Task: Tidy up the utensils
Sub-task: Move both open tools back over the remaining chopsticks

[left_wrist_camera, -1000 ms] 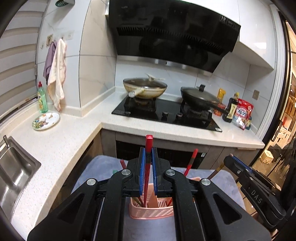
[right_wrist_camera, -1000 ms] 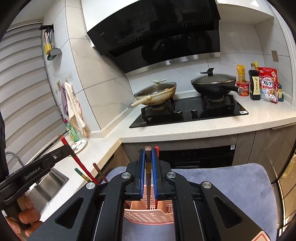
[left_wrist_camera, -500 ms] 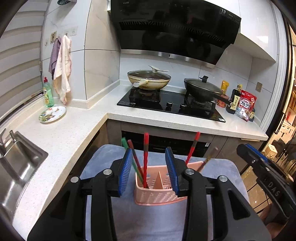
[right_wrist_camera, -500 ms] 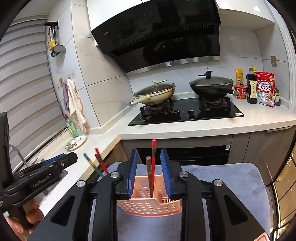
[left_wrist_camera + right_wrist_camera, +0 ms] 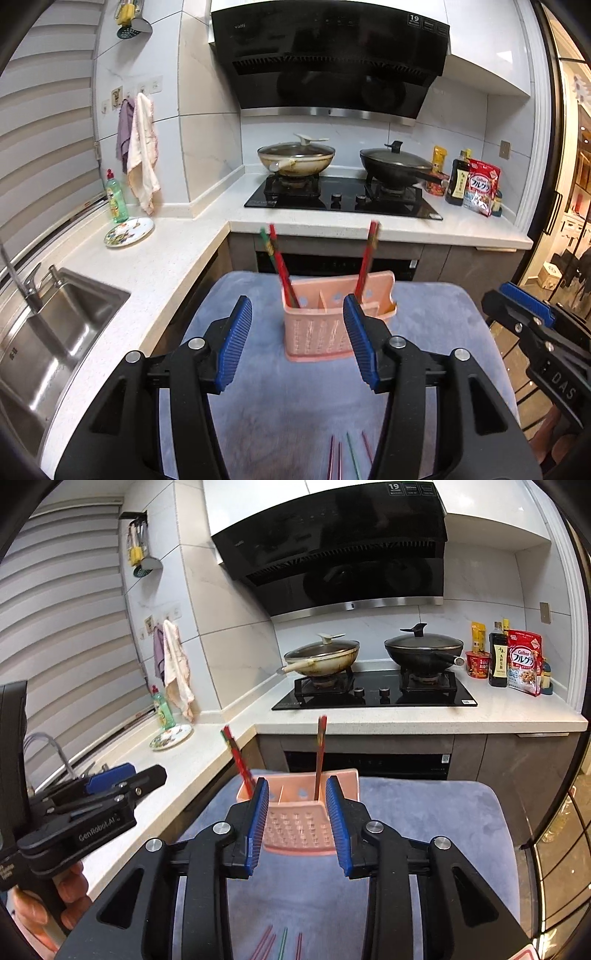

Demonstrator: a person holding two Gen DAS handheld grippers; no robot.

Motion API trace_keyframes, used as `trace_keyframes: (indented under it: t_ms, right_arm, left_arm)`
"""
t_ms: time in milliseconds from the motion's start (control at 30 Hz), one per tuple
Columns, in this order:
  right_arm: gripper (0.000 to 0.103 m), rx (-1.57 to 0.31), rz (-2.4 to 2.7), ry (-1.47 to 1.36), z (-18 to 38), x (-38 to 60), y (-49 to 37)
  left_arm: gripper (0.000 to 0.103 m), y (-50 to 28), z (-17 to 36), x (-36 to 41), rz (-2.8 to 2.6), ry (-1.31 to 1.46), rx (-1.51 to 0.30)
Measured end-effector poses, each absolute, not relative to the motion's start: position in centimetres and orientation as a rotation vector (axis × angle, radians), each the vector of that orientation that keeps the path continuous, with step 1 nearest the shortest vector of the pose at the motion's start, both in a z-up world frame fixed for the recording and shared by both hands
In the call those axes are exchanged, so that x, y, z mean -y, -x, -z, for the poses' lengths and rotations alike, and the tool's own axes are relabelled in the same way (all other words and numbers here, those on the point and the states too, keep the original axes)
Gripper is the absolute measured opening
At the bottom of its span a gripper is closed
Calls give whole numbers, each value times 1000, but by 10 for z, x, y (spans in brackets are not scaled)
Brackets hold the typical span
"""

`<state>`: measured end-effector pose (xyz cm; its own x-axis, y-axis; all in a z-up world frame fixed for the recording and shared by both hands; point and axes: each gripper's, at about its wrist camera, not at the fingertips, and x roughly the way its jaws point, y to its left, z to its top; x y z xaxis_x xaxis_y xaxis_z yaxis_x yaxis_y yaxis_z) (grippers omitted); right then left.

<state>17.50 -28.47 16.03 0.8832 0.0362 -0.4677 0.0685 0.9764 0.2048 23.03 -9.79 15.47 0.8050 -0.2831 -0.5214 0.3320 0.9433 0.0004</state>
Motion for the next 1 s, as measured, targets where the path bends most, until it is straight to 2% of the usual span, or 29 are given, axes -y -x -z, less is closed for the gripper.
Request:
trace_keyframes:
  t_ms: [267, 467, 667, 1000]
  right_arm:
    - [32, -615, -10, -214, -104, 261, -103]
    - [32, -731, 8, -214, -52, 247, -60]
    - [32, -812, 48, -158, -15, 238, -32]
    - [32, -918, 33, -195, 32, 225, -7]
  left_arm:
    - [49, -177, -116, 67, 309, -104, -602]
    - [49, -142, -63, 51, 328, -123, -707]
    - [49, -108, -14, 43, 350, -161, -812]
    - [49, -75, 40, 38, 369, -173, -954]
